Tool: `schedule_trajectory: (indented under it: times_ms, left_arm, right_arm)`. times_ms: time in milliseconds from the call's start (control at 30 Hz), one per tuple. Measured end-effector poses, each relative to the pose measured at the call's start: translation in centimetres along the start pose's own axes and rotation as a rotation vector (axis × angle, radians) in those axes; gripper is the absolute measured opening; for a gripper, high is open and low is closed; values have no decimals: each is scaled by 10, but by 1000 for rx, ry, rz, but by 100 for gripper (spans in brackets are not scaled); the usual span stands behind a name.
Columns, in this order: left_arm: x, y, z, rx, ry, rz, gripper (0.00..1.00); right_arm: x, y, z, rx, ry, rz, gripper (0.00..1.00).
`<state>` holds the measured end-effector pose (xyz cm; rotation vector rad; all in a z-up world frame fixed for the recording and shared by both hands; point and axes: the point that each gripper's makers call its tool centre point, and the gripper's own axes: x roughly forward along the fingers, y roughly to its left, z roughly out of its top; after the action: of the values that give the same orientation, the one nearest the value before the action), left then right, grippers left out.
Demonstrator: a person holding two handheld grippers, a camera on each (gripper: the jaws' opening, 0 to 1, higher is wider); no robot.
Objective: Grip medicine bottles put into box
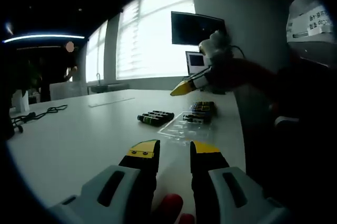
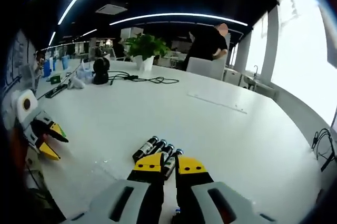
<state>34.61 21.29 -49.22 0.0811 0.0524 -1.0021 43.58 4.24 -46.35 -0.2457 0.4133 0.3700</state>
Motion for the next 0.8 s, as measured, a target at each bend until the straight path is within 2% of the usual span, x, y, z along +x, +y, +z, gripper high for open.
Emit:
schedule_trajectory:
  times_ms: [233,367,800]
  left_arm:
    - [0,0,0,0,0,-1,18]
    - [0,1,0,2,0,0,18]
    - [-1,1,0,0,-3,-1,18]
  right_arm:
    - [21,-9,-10,-9,70,-20,6]
    - [31,-8,-17,-8,117,-4,7]
    - [47,-7,-33,21,179,3,9]
